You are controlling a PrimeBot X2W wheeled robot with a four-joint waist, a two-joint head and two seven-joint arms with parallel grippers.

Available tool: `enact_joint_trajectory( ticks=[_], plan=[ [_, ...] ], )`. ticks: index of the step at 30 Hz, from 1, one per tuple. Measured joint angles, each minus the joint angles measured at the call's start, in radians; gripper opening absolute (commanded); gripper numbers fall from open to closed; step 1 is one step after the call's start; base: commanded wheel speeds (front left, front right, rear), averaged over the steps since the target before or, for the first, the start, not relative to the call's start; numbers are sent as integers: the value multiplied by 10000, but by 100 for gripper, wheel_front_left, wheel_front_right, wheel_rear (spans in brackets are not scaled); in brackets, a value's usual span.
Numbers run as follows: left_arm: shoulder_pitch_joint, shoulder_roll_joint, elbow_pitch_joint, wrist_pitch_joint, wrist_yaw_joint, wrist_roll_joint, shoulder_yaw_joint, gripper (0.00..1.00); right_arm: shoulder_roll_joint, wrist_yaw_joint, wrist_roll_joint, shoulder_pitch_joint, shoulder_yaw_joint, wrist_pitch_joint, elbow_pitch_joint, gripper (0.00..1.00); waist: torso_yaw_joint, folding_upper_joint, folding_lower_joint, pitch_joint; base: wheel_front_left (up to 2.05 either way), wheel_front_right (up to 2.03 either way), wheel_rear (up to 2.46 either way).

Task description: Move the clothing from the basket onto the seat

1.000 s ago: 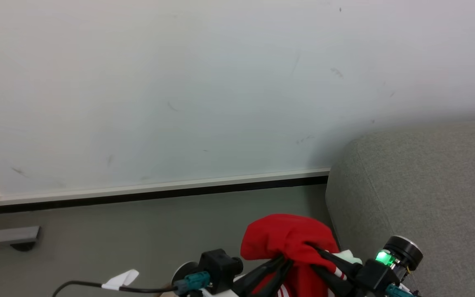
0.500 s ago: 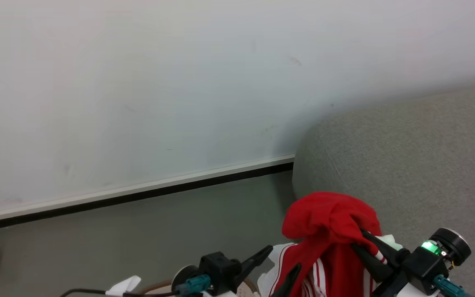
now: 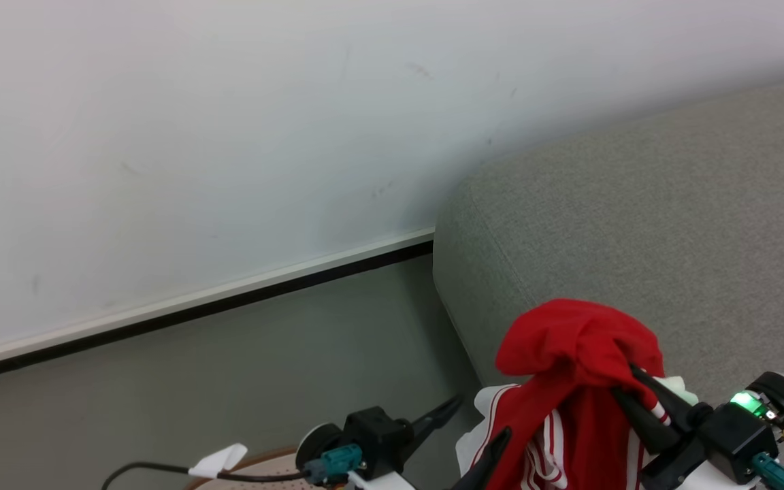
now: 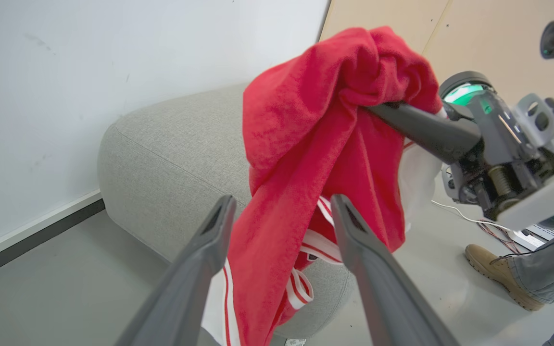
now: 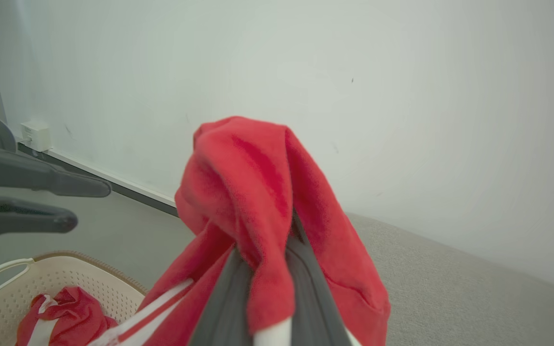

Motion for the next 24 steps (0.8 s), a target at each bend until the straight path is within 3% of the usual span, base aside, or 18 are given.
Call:
enact_joint_trajectory(
  ticks=[6,11,16,24],
  plan=[
    [-565,-21,-86,86,-21,199,-23,100,134,0,-435,-159,-731,-40,-127,0,77,0,0,558,0,0,0],
    [-1592,100,-293,176,-111,585,48,100,293,2,-936,-1274,-1804,-148,-94,0,315,0,1,1513,0,0,0],
    [-2573,228,-472,272,-192,863,255,100,221,2,-1313,-3049,-3083,-242,274,0,641,0,2,2716,0,0,0],
    [-3493,414,-639,261,-234,1062,491,100,-546,2,-2013,-6313,-5055,-134,1331,0,1251,0,3,4680,0,0,0]
  ],
)
